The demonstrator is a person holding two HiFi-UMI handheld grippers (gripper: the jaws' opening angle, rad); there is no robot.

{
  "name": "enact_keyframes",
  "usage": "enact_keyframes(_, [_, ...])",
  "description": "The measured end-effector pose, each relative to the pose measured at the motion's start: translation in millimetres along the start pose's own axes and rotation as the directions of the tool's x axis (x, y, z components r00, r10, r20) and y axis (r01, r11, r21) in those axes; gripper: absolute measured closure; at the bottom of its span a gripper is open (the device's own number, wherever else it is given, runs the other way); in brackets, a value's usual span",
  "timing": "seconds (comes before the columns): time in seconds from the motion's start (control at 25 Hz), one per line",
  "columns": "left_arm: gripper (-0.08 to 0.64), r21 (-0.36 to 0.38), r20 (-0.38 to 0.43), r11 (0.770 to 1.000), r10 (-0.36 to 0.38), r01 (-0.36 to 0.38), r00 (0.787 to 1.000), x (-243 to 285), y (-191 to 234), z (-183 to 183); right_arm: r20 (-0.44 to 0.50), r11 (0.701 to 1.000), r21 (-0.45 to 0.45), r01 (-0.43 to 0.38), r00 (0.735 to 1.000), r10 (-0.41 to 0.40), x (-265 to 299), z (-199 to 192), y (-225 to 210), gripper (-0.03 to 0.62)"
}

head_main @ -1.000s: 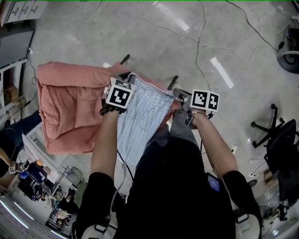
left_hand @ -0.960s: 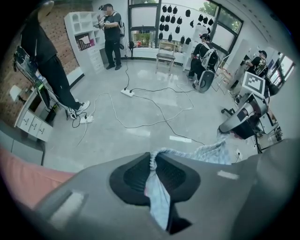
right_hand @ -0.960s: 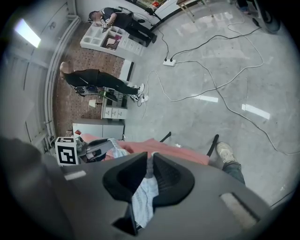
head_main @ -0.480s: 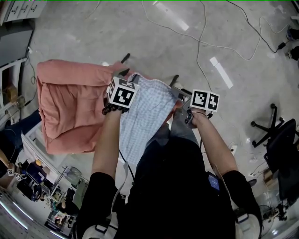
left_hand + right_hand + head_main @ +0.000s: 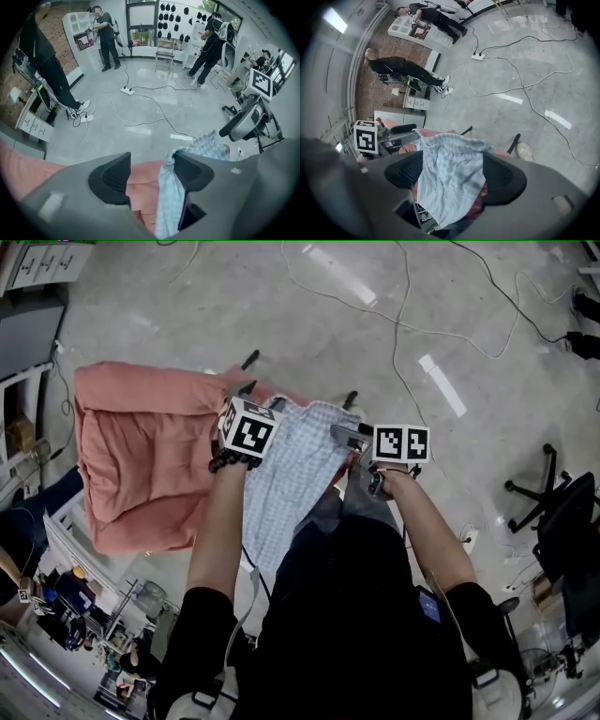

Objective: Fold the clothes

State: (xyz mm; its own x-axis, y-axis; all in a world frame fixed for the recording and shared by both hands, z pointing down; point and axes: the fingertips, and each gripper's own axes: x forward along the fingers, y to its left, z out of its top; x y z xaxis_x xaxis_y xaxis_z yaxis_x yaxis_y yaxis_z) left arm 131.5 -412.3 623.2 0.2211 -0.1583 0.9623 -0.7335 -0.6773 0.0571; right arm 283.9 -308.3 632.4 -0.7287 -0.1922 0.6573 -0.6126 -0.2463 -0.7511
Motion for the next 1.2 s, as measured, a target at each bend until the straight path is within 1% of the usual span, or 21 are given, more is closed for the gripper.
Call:
enact_keyframes(0.08, [0.219, -0.006, -0.003, 1.0, 0.028, -0.028, 1.0, 0.1, 4.4, -0.8, -0.006, 1.0, 0.001, -0.007, 1.0, 0.007, 1.2, -3.9, 1.8, 0.213])
enact_keyframes(0.2, [0.218, -0.019, 0.014, 0.995, 0.102, -0.102, 0.995, -8.6, 19.0, 2.3, 0.008, 1.0, 0.021, -0.01, 1.0, 0.01, -0.2, -5.0, 3.5, 0.215])
enact_keyframes(0.24, [0.218, -0.02, 0.012, 0.993, 0.116, -0.116, 0.993, -11.5, 23.1, 3.1, 0.012, 1.0, 0.024, -0.012, 1.0, 0.011, -1.0, -4.4, 4.3, 0.215])
enact_keyframes(0.32, [0.218, -0.002, -0.02, 0.992, 0.124, -0.124, 0.992, -15.0, 28.5, 1.6, 0.018, 1.0, 0.021, -0.014, 1.0, 0.013, -2.8, -2.5, 7.0, 0.216])
enact_keyframes(0.4, [0.218, 0.048, -0.07, 0.991, 0.13, -0.127, 0.989, -15.8, 33.0, -2.1, 0.021, 1.0, 0.006, -0.013, 1.0, 0.013, -4.1, -1.1, 11.5, 0.218])
enact_keyframes(0.52, [0.219, 0.125, -0.095, 0.986, 0.126, -0.113, 0.987, -10.0, 36.1, -1.0, 0.026, 1.0, -0.02, -0.014, 1.0, 0.015, -5.5, 2.8, 17.5, 0.224])
enact_keyframes(0.68, [0.218, 0.176, -0.103, 0.984, 0.053, -0.034, 0.993, 0.1, 18.4, -2.7, 0.02, 0.998, -0.07, 0.001, 1.0, 0.0, -7.4, 5.0, 20.1, 0.233])
enact_keyframes(0.8, [0.216, 0.202, -0.111, 0.979, 0.034, -0.011, 0.993, 4.2, 10.5, -7.3, 0.008, 0.996, -0.092, 0.007, 1.0, -0.006, -7.1, 3.6, 19.2, 0.244])
enact_keyframes(0.92, [0.218, 0.183, -0.085, 0.983, 0.04, -0.024, 0.996, 0.2, 10.0, -5.9, 0.011, 0.994, -0.105, 0.012, 1.0, -0.011, -8.5, 4.8, 19.3, 0.266])
enact_keyframes(1.0, [0.218, 0.158, -0.059, 0.987, 0.041, -0.032, 0.997, -6.1, 9.5, -4.5, 0.006, 0.99, -0.138, 0.025, 1.0, -0.024, -10.5, 4.5, 20.5, 0.279])
enact_keyframes(1.04, [0.219, 0.142, -0.042, 0.989, 0.04, -0.034, 0.998, -10.3, 8.8, -3.3, 0.004, 0.986, -0.166, 0.034, 0.999, -0.034, -12.4, 4.7, 22.0, 0.294])
enact_keyframes(1.12, [0.249, 0.109, 0.007, 0.993, 0.041, -0.041, 0.999, -21.5, 6.6, 0.4, 0.014, 0.967, -0.247, 0.057, 0.998, -0.055, -18.4, 8.2, 28.0, 0.347])
enact_keyframes(1.2, [0.262, 0.073, 0.06, 0.996, 0.05, -0.054, 0.997, -34.8, 2.5, 2.3, 0.025, 0.933, -0.352, 0.075, 0.997, -0.071, -25.7, 13.8, 36.9, 0.392])
